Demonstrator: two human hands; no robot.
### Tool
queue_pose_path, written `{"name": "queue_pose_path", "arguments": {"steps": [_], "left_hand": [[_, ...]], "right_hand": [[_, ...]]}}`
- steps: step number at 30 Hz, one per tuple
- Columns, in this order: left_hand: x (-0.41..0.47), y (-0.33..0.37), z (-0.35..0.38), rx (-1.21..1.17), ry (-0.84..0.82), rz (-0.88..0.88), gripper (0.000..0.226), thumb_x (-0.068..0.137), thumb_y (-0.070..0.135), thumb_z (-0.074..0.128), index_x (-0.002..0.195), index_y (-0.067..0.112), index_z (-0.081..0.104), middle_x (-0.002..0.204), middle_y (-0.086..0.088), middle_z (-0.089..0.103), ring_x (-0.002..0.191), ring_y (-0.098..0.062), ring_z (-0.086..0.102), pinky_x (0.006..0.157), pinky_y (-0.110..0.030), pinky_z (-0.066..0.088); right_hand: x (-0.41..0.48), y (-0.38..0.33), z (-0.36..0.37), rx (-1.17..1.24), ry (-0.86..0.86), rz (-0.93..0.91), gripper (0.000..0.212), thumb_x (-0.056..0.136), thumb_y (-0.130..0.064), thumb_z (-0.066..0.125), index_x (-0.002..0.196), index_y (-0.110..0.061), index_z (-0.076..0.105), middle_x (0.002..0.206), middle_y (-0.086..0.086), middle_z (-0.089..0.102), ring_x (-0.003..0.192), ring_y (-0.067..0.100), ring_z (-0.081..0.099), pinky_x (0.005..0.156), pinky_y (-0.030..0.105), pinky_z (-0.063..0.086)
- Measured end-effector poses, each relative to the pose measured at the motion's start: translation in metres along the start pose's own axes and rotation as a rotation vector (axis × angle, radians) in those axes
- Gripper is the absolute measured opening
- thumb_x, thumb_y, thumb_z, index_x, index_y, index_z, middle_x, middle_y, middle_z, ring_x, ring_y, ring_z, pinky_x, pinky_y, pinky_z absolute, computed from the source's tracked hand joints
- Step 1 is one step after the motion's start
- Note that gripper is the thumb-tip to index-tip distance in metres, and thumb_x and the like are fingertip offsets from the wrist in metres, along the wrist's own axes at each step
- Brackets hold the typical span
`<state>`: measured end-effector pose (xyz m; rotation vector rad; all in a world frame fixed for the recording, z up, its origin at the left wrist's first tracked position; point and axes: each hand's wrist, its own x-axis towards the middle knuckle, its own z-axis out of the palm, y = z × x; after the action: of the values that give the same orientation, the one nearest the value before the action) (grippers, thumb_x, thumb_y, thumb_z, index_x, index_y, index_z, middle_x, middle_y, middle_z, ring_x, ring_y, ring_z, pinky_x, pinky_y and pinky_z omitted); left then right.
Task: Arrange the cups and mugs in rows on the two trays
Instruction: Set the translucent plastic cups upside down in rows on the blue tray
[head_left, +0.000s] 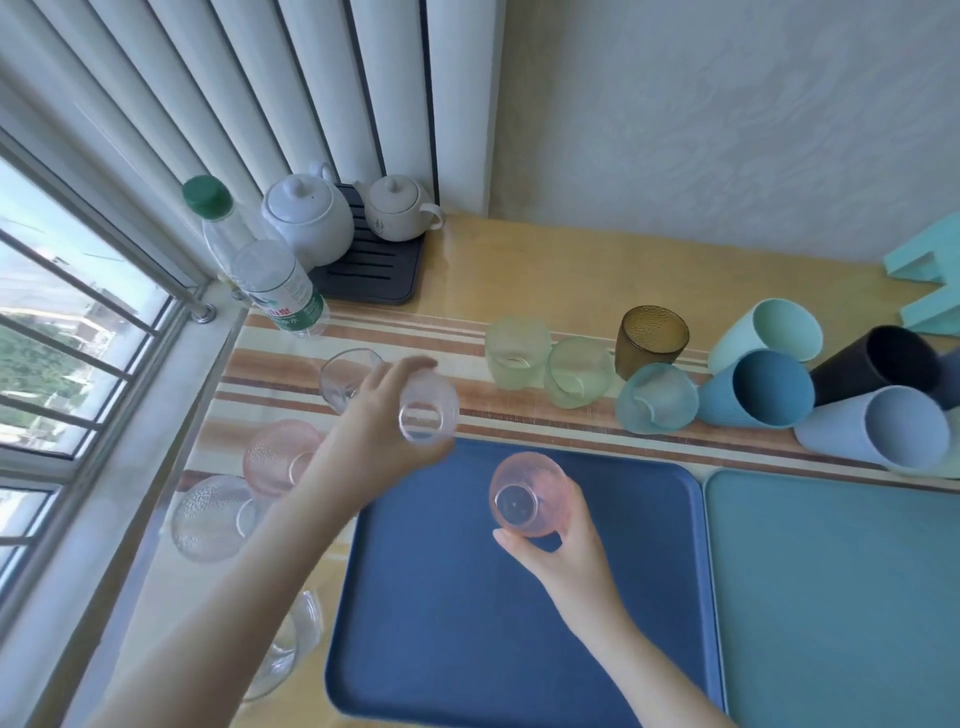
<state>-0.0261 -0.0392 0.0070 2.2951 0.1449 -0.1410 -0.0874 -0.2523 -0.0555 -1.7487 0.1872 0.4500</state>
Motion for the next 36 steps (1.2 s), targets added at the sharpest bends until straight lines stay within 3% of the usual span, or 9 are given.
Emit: {"name": "queue_pose_path", "arguments": {"steps": [5,8,13,17,20,22,26,36], "left_hand": [[-0.054,-0.019,0.03,0.029,-0.035,-0.059,0.071,0.062,0.023,0.072,0.126,0.027,0.042,0.119,0.011,0.043,0.107,-0.014,0.049,0.083,-0.026,0.039],[-0.065,-0.026,0.045,0.02,-0.035,-0.104,0.071,0.065,0.023,0.072,0.128,0.03,0.039,0.123,0.011,0.043,0.11,-0.015,0.05,0.084,-0.034,0.047],[-0.067,-0.032,0.049,-0.016,-0.013,-0.136,0.075,0.067,0.025,0.074,0.132,0.032,0.035,0.123,0.014,0.038,0.109,-0.01,0.049,0.079,-0.023,0.04],[-0.07,-0.036,0.048,-0.014,-0.028,-0.132,0.094,0.063,0.026,0.082,0.139,0.027,0.026,0.123,0.015,0.03,0.112,-0.003,0.037,0.087,-0.019,0.032],[-0.072,-0.043,0.051,-0.032,0.043,-0.148,0.092,0.061,0.015,0.082,0.136,0.021,0.03,0.121,0.012,0.034,0.117,-0.011,0.041,0.088,-0.019,0.031],[-0.071,-0.046,0.051,-0.036,0.079,-0.153,0.087,0.061,0.011,0.081,0.134,0.02,0.033,0.12,0.01,0.038,0.117,-0.014,0.043,0.086,-0.02,0.033],[-0.062,-0.051,0.049,0.0,0.114,-0.144,0.085,0.061,0.011,0.08,0.133,0.017,0.034,0.122,0.001,0.044,0.114,-0.017,0.045,0.083,-0.022,0.035],[-0.05,-0.054,0.046,-0.06,0.113,-0.106,0.084,0.061,0.009,0.078,0.133,0.022,0.035,0.126,0.001,0.046,0.115,-0.01,0.04,0.085,-0.021,0.033]], "right_hand": [[0.003,0.006,0.004,0.012,-0.004,0.021,0.064,0.067,-0.016,0.081,0.118,-0.036,0.047,0.116,-0.017,0.058,0.11,0.002,0.053,0.096,0.027,0.042],[0.006,0.008,0.01,0.009,-0.015,0.017,0.065,0.068,-0.012,0.081,0.117,-0.036,0.046,0.118,-0.015,0.057,0.11,0.002,0.053,0.093,0.022,0.041],[0.01,0.005,0.018,-0.055,-0.041,-0.037,0.066,0.068,-0.012,0.08,0.114,-0.04,0.042,0.12,-0.015,0.054,0.109,-0.005,0.05,0.086,0.004,0.037],[0.012,0.005,0.024,-0.091,-0.058,-0.05,0.083,0.067,-0.016,0.082,0.133,-0.031,0.033,0.132,-0.016,0.044,0.118,-0.007,0.042,0.091,0.002,0.033],[0.014,0.006,0.025,-0.101,-0.054,-0.065,0.097,0.066,-0.015,0.083,0.141,-0.029,0.023,0.137,-0.02,0.037,0.124,-0.007,0.036,0.098,0.005,0.029],[0.015,0.003,0.025,-0.108,-0.052,-0.086,0.09,0.066,-0.012,0.082,0.136,-0.03,0.029,0.134,-0.017,0.042,0.121,-0.006,0.04,0.099,0.009,0.032],[0.019,-0.003,0.026,-0.099,-0.029,-0.115,0.072,0.066,-0.005,0.08,0.118,-0.035,0.04,0.123,-0.012,0.052,0.11,-0.008,0.047,0.086,0.002,0.035],[0.025,-0.004,0.03,-0.11,-0.027,-0.117,0.072,0.067,-0.008,0.08,0.116,-0.039,0.038,0.121,-0.015,0.052,0.109,-0.008,0.046,0.086,0.001,0.034]]}}
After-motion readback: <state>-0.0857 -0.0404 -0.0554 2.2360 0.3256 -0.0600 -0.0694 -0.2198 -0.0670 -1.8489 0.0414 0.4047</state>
